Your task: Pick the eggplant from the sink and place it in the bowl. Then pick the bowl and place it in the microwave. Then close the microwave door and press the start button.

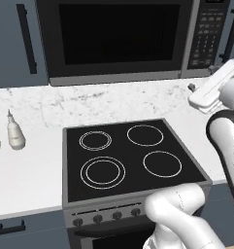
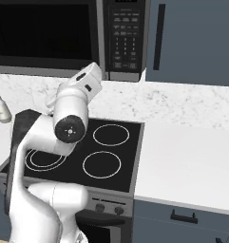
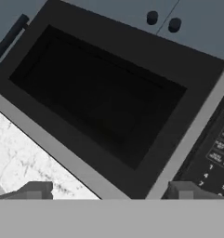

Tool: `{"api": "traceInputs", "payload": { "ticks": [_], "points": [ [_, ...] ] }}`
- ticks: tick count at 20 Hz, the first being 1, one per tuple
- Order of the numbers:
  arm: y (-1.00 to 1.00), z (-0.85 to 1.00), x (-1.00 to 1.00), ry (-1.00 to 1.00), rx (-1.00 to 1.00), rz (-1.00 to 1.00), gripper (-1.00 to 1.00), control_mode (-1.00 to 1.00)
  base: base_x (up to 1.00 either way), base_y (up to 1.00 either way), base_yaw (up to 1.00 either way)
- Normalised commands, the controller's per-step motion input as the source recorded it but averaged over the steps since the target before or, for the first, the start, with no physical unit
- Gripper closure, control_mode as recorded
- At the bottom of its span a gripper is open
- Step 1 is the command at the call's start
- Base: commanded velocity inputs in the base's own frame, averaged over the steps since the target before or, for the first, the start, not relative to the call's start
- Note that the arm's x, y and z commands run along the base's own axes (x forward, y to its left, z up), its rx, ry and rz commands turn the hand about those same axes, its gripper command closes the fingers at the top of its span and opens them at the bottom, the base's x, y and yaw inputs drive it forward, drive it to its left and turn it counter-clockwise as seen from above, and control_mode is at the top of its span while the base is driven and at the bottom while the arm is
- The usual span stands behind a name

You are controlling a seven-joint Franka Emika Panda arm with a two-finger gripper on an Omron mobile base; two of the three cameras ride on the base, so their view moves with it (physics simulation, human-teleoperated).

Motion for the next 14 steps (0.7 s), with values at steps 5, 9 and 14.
{"api": "traceInputs", "payload": {
  "ticks": [5,9,14],
  "points": [
    [-0.55,-0.01,-0.08,0.00,0.14,0.26,-1.00,-1.00,0.00,0.00,0.00],
    [-0.20,0.00,0.14,0.00,0.04,0.25,-1.00,-1.00,0.00,0.00,0.00],
    [0.00,0.00,0.30,0.00,0.00,0.20,-1.00,-1.00,0.00,0.00,0.00]
  ]
}}
